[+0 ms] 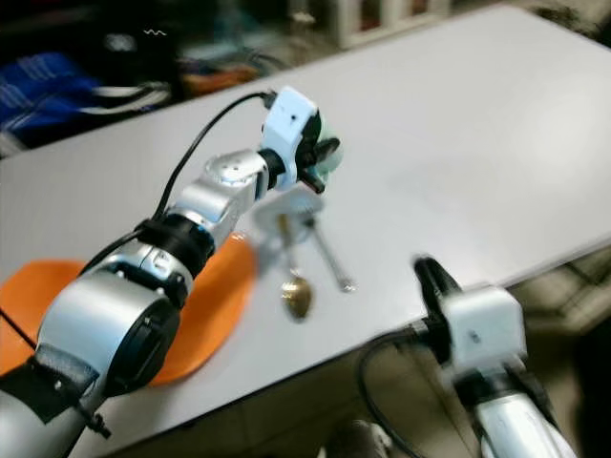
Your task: Setting the table
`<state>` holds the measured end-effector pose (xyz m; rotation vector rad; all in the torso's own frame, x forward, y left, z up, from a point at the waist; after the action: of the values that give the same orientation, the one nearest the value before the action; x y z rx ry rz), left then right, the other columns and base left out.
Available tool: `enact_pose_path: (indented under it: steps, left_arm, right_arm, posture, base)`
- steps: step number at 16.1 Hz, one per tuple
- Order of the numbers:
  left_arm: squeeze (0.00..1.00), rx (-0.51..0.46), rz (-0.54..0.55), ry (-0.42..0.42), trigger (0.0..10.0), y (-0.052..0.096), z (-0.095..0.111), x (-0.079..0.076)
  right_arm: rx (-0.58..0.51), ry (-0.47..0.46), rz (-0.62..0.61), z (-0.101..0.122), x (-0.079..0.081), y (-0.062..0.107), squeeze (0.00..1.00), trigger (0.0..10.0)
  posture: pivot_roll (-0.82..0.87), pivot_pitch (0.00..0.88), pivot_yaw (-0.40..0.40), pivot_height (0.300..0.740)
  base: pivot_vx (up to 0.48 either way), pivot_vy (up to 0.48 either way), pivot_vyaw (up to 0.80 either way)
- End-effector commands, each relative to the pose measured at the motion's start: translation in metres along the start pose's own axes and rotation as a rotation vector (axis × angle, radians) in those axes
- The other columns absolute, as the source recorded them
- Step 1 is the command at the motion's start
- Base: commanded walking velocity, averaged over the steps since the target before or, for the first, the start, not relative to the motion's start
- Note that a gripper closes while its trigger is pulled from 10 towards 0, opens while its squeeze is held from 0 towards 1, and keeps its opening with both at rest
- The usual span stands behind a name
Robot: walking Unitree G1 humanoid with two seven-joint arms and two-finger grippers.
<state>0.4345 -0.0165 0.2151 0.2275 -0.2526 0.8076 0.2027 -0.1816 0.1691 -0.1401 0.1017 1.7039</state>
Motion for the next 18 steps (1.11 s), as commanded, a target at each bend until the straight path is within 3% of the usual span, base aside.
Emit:
enact_pose_path:
  steps: [1, 3, 6, 8, 11, 13, 15, 18]
  left_arm:
    - [0.00, 0.030, 0.047, -0.033, 0.0, 0.005, -0.002, 0.016]
    - [0.00, 0.065, 0.078, -0.081, 0.0, 0.011, -0.005, 0.032]
    - [0.00, -0.022, 0.163, -0.130, 0.0, 0.016, 0.022, 0.054]
    - [0.00, -0.033, 0.215, -0.136, 0.0, 0.021, 0.028, 0.067]
    - [0.00, 0.026, 0.238, -0.171, 0.0, 0.028, 0.017, 0.078]
    - [0.00, 0.114, 0.255, -0.192, 0.0, 0.037, -0.002, 0.089]
    - [0.00, 0.163, 0.260, -0.211, 0.0, 0.044, -0.011, 0.097]
    - [0.00, 0.209, 0.256, -0.224, 0.0, 0.048, -0.018, 0.100]
  right_arm:
    - [0.005, -0.010, 0.011, 0.003, 0.002, 0.005, 0.00, 10.0]
    - [0.037, -0.010, 0.004, -0.001, -0.001, 0.010, 0.00, 10.0]
    - [0.055, -0.010, 0.034, -0.001, 0.003, 0.008, 0.00, 10.0]
    - [0.054, -0.009, 0.054, -0.001, 0.005, 0.006, 0.00, 10.0]
    - [0.062, -0.010, 0.068, -0.004, 0.004, 0.003, 0.00, 10.0]
    - [0.075, -0.022, 0.080, -0.008, 0.004, 0.001, 0.00, 10.0]
    - [0.058, -0.073, 0.102, -0.002, 0.003, -0.001, 0.00, 10.0]
    - [0.082, -0.132, 0.215, 0.008, 0.004, 0.001, 0.00, 10.0]
  posture:
    - [-0.66, 0.188, 0.171, 0.740]
    - [-0.65, 0.191, 0.165, 0.740]
    - [-0.62, 0.181, 0.150, 0.740]
    - [-0.61, 0.176, 0.141, 0.740]
    - [-0.58, 0.173, 0.128, 0.740]
    - [-0.55, 0.174, 0.119, 0.740]
    - [-0.54, 0.173, 0.114, 0.740]
    - [-0.54, 0.171, 0.103, 0.740]
  base:
    - [0.000, 0.000, 0.00]
    - [0.000, 0.000, 0.00]
    - [0.000, 0.000, 0.00]
    - [0.000, 0.000, 0.00]
    - [0.000, 0.000, 0.00]
    - [0.000, 0.000, 0.00]
    - [0.000, 0.000, 0.00]
    - [0.000, 0.000, 0.00]
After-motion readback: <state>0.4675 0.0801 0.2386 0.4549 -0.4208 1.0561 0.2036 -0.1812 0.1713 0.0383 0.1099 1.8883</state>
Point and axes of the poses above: a point about 5 cm out from each wrist's last joint towards the gripper, its own y axis pointing back from the gripper into the wrist, its own z axis along the axis of the wrist's last joint, x = y × z, the point moved 5 cm from there along -y, pointing out of the wrist towards the gripper, and after that the axes turned 8 degrees about -y, right-handed, at the moved point
